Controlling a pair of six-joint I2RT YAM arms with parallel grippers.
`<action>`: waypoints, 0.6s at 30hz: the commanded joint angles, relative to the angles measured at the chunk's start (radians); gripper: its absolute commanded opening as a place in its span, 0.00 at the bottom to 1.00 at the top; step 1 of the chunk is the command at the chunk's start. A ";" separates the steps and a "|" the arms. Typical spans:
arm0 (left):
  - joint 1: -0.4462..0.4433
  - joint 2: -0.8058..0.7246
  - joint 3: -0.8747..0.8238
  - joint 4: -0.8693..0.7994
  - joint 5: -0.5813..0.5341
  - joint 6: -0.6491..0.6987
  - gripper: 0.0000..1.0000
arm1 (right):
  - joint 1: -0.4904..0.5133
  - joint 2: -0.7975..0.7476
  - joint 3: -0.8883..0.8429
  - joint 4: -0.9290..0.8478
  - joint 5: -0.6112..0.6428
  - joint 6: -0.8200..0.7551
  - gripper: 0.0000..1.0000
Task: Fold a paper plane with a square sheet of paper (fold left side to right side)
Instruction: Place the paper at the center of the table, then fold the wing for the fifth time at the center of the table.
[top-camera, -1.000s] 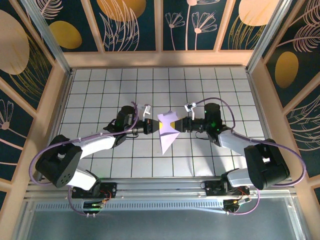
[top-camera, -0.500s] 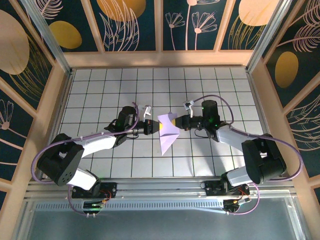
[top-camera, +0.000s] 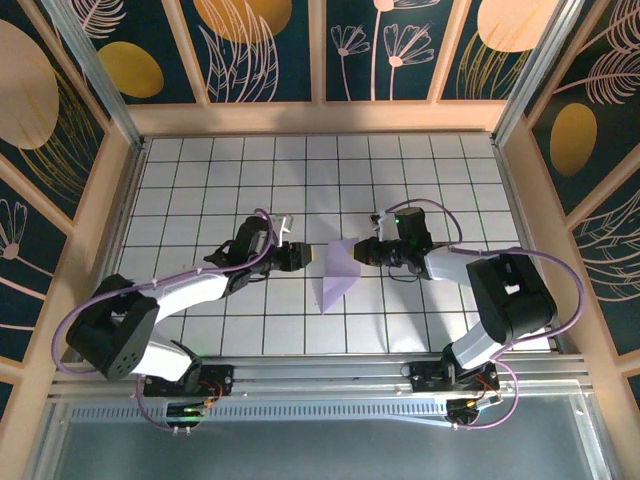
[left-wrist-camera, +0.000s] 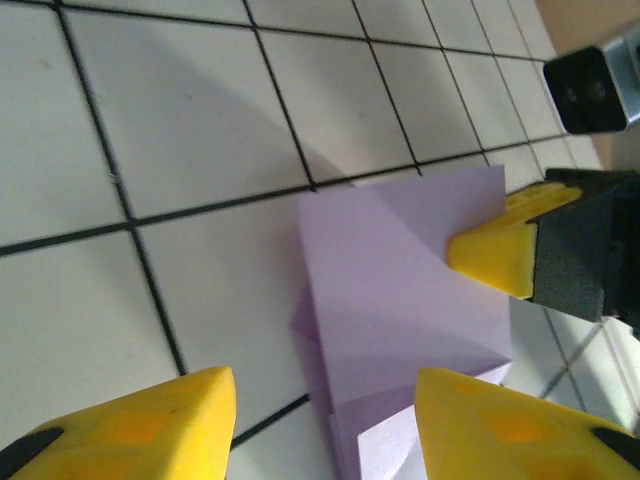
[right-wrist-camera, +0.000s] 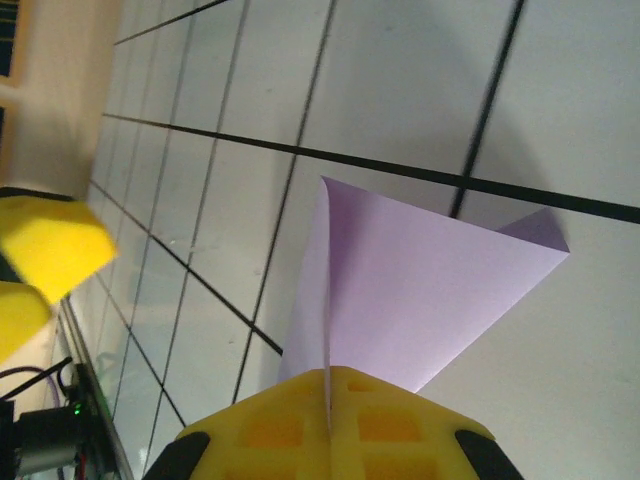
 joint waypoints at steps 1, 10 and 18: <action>-0.053 -0.067 0.021 -0.131 -0.148 0.080 0.50 | -0.003 -0.003 0.040 -0.084 0.077 0.060 0.00; -0.357 0.005 0.188 -0.374 -0.441 0.163 0.50 | -0.008 0.019 0.098 -0.229 0.108 0.150 0.00; -0.560 0.297 0.438 -0.532 -0.599 0.187 0.53 | -0.012 0.041 0.109 -0.236 0.097 0.174 0.00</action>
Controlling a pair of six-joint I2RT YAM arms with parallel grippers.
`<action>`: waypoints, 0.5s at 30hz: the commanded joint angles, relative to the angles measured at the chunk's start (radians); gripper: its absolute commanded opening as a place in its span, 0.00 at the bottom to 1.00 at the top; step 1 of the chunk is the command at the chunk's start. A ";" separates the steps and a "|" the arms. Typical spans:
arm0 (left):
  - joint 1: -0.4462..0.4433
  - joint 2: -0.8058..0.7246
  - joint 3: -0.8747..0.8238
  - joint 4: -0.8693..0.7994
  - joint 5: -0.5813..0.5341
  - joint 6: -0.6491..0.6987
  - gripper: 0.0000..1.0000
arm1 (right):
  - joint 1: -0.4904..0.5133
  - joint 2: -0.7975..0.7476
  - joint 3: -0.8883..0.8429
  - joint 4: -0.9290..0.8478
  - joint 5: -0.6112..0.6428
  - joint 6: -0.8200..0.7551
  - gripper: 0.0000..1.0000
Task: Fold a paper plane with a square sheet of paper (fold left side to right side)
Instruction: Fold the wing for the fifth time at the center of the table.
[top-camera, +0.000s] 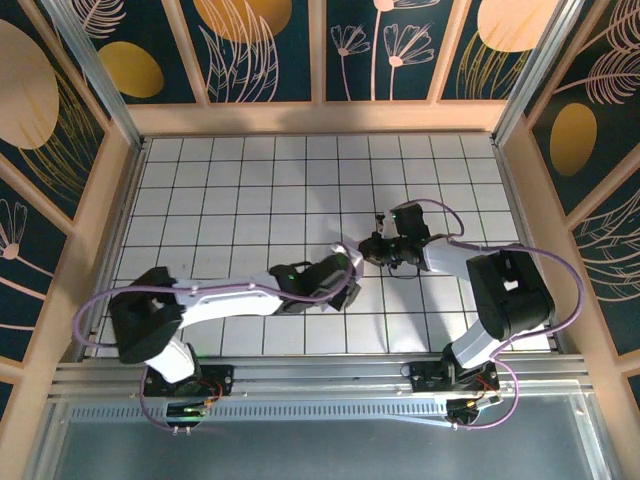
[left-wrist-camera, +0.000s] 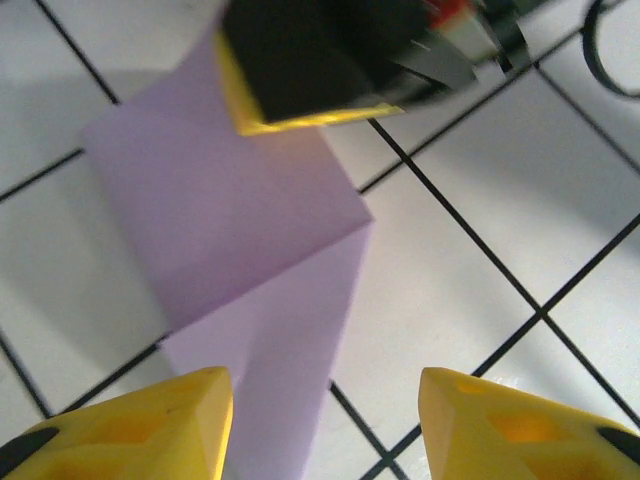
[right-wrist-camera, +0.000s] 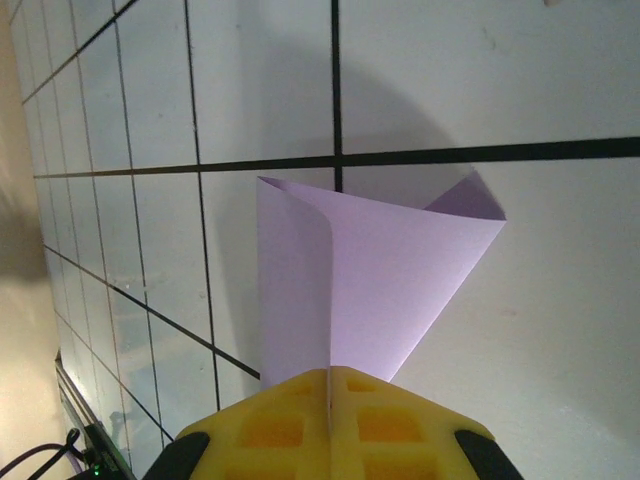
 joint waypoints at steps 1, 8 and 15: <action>-0.037 0.108 0.079 -0.125 -0.104 0.030 0.53 | -0.008 0.016 0.025 -0.028 0.010 0.021 0.00; -0.045 0.218 0.151 -0.168 -0.192 0.040 0.56 | -0.009 0.020 0.022 -0.018 0.001 0.025 0.00; -0.045 0.268 0.167 -0.179 -0.231 0.057 0.52 | -0.010 0.024 0.025 -0.015 0.002 0.027 0.00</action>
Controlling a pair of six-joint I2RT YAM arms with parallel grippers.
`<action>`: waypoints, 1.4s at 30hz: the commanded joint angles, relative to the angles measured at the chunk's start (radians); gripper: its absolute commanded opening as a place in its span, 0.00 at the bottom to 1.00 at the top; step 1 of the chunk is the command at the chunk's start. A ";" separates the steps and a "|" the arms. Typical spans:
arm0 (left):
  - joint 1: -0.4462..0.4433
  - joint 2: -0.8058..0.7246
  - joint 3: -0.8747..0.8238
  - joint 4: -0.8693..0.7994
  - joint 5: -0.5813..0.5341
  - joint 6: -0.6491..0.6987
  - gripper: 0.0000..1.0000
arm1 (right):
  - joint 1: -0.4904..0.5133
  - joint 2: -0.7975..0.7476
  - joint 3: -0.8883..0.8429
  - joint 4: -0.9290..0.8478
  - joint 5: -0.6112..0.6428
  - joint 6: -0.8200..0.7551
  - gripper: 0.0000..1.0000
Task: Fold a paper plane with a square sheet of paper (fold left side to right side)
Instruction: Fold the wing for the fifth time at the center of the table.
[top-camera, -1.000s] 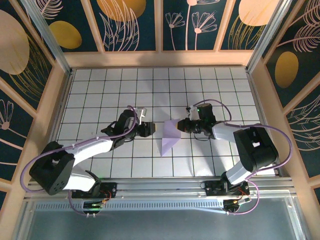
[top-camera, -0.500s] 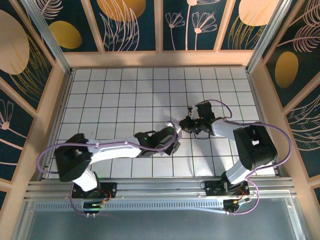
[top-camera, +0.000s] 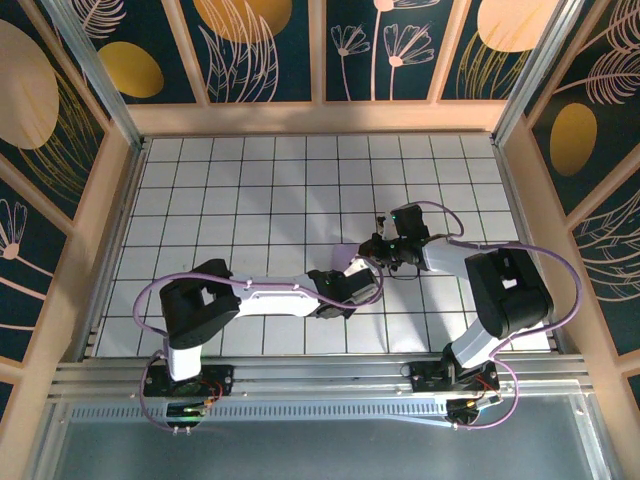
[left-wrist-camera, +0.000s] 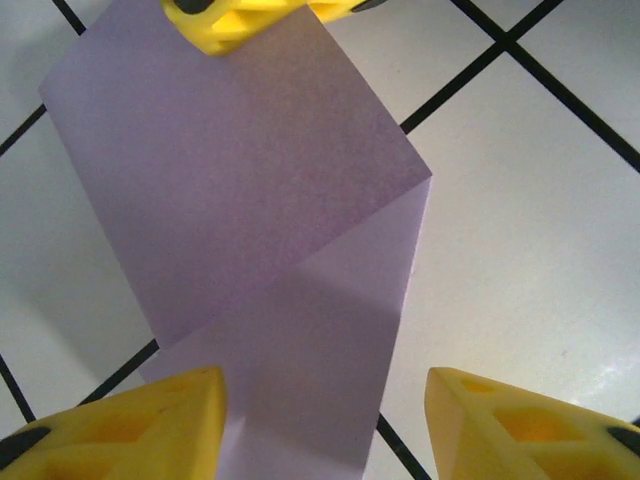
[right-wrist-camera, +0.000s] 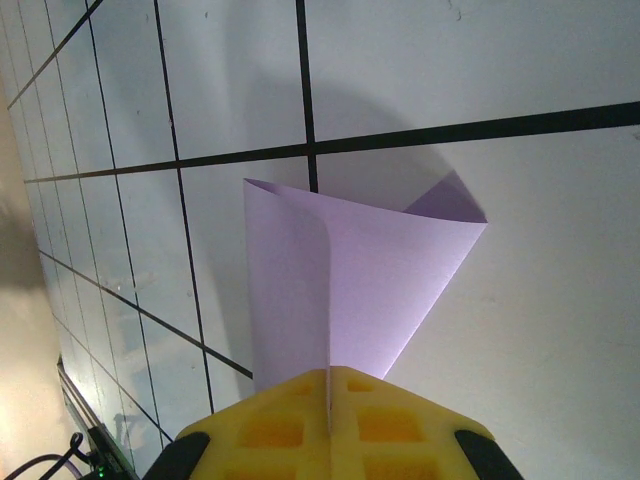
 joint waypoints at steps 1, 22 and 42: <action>0.002 0.024 0.023 -0.046 -0.052 0.024 0.49 | -0.008 0.014 0.026 -0.006 0.002 0.004 0.00; 0.001 0.040 0.012 -0.001 -0.018 0.006 0.03 | -0.092 -0.100 -0.004 -0.053 0.091 -0.008 0.27; 0.242 -0.046 -0.092 0.182 0.635 -0.069 0.00 | -0.228 -0.347 -0.143 -0.052 0.110 -0.085 0.42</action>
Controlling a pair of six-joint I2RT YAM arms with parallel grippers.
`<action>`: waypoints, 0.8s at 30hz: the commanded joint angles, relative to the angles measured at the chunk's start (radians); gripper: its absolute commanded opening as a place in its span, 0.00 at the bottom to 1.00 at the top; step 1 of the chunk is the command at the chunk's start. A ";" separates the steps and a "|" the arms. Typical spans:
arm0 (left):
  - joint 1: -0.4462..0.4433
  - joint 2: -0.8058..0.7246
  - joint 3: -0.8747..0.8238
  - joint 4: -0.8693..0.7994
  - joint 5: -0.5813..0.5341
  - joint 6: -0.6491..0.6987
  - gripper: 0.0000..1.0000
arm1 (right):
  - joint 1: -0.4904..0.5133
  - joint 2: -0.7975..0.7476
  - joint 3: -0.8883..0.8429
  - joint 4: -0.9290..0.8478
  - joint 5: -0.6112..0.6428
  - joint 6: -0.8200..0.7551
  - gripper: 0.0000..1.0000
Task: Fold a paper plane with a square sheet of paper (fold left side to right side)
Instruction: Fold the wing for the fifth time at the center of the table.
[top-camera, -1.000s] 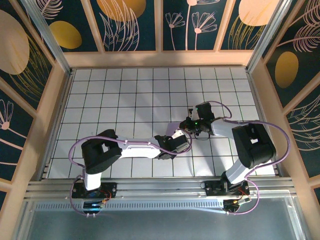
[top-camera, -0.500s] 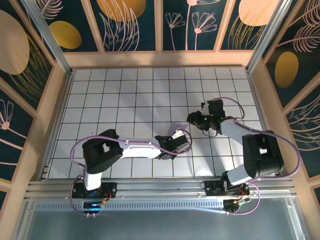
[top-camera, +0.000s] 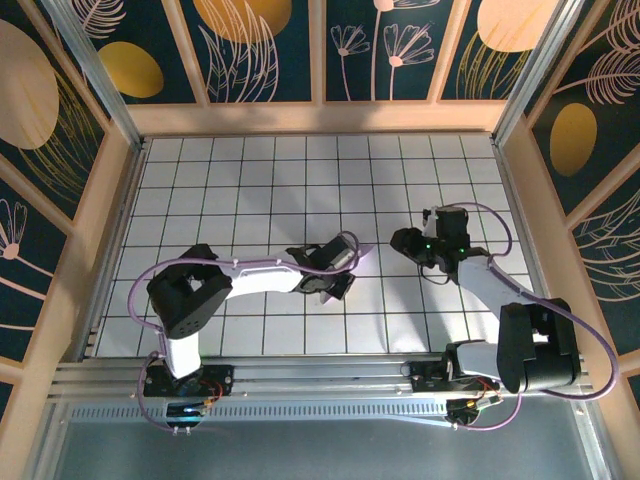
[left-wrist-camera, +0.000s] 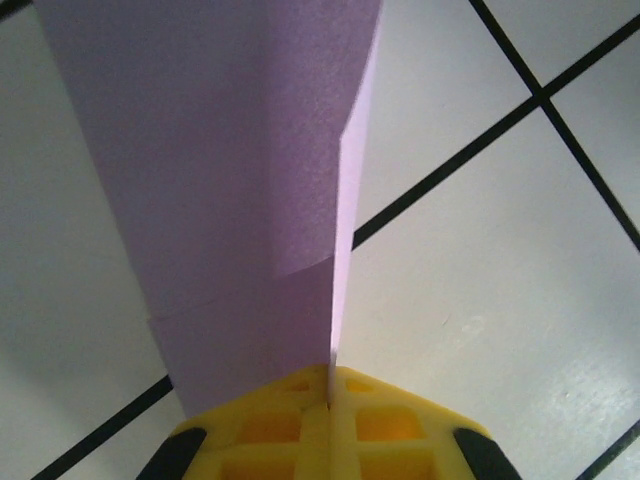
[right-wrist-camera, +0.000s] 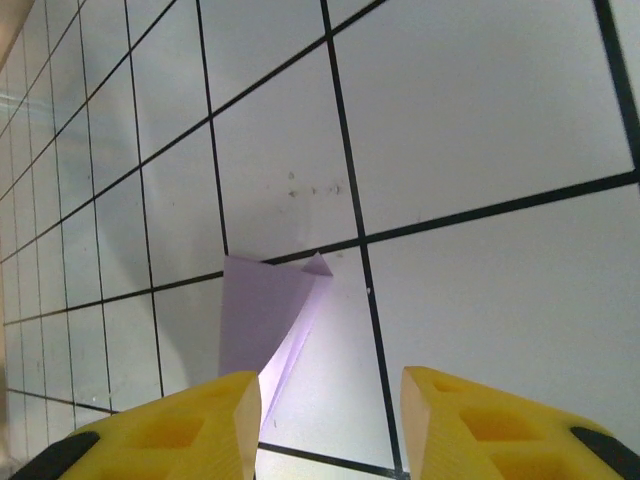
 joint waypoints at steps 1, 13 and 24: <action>0.038 -0.017 -0.041 0.086 0.230 -0.064 0.00 | -0.001 -0.012 -0.025 0.052 -0.046 -0.022 0.42; 0.176 0.015 -0.117 0.333 0.487 -0.288 0.00 | 0.083 0.052 -0.093 0.212 -0.107 0.037 0.41; 0.217 0.037 -0.209 0.563 0.565 -0.459 0.00 | 0.206 0.159 -0.089 0.371 -0.077 0.136 0.41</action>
